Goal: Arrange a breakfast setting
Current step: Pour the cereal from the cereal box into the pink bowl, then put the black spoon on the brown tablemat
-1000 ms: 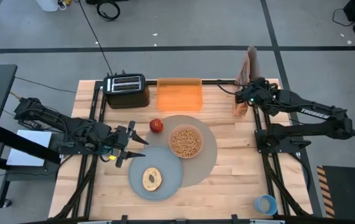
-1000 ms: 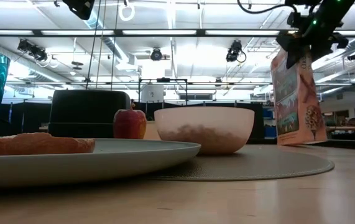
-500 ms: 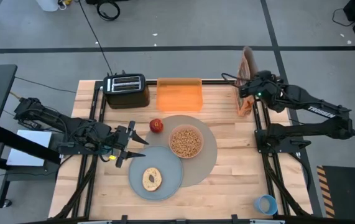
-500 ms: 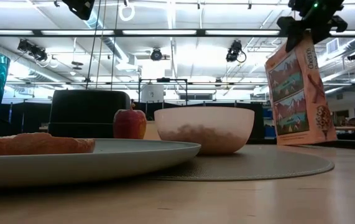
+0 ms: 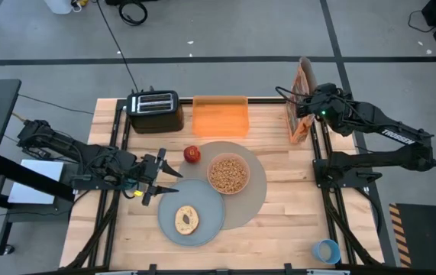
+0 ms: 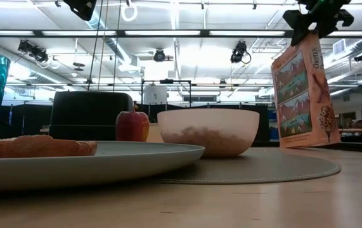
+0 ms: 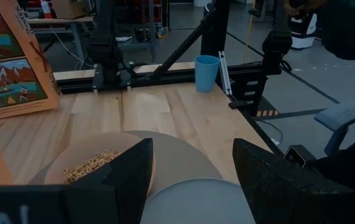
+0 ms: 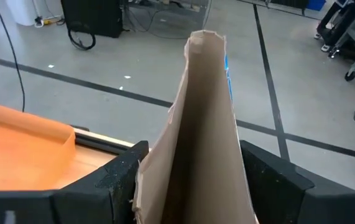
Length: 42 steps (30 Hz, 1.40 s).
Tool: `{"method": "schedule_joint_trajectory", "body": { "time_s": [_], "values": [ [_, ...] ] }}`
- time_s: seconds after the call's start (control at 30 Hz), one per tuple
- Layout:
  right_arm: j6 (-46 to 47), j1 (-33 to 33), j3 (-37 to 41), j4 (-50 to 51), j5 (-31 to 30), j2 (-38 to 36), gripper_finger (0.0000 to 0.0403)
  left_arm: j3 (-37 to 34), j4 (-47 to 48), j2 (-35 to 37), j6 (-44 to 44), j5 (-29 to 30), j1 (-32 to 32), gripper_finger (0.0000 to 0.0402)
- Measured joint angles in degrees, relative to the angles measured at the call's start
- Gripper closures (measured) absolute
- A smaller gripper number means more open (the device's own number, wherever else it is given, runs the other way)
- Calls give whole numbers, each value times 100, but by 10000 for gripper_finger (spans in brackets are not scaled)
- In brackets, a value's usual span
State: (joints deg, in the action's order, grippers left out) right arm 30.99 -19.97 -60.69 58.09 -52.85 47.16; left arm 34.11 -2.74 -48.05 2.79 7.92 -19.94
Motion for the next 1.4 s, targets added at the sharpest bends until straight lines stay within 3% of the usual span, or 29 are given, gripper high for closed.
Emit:
{"method": "schedule_joint_trajectory", "body": {
  "time_s": [0.2,0.5,1.0,1.13,1.23,1.4],
  "values": [
    [143,0,0,206,277,47,144,0,0,0,3,1,0,171],
    [-1,-4,-39,207,510,29,80,0,-2,0,6,2,0,171],
    [-633,-4,-684,-8,289,25,87,0,-45,0,8,2,0,171],
    [-1211,49,-684,-543,360,9,89,0,-50,0,52,4,0,171],
    [-1861,188,-684,-1231,765,25,91,0,-51,0,109,9,-2,171],
    [-2665,674,-691,-2041,1034,349,95,0,-50,0,109,60,-2,171]
  ]
}}
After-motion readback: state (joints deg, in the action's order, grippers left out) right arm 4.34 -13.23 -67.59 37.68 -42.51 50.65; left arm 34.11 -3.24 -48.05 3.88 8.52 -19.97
